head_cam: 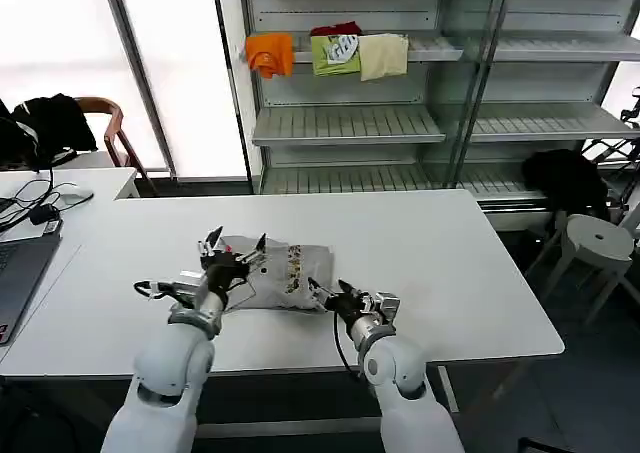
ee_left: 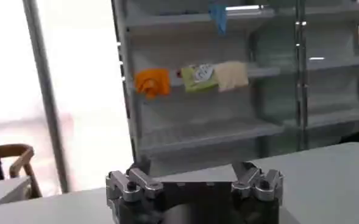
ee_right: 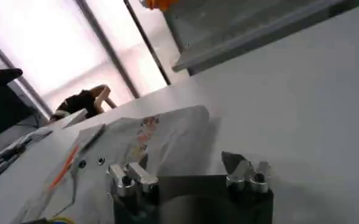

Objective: Fold and organize the clothes.

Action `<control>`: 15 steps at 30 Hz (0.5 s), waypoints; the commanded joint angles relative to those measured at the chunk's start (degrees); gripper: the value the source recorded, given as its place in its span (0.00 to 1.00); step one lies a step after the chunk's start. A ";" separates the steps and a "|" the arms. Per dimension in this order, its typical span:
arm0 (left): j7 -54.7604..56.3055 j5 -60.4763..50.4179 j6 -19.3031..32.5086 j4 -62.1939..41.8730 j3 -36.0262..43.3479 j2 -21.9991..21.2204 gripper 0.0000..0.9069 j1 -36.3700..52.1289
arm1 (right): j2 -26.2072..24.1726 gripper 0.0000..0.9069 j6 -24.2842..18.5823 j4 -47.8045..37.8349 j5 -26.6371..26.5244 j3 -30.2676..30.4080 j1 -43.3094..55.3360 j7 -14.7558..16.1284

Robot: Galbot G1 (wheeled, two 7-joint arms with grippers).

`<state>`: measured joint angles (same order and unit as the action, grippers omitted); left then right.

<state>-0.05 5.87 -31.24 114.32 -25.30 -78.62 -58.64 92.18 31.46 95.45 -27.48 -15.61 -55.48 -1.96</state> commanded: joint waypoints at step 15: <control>0.44 3.33 0.36 1.30 -8.19 2.28 1.00 -6.21 | 1.56 0.00 1.41 2.20 -6.07 -2.90 0.82 -2.05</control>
<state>0.30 8.40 -31.02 115.44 -31.55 -77.09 -63.44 92.19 32.35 95.28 -32.06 -15.54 -55.13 -3.32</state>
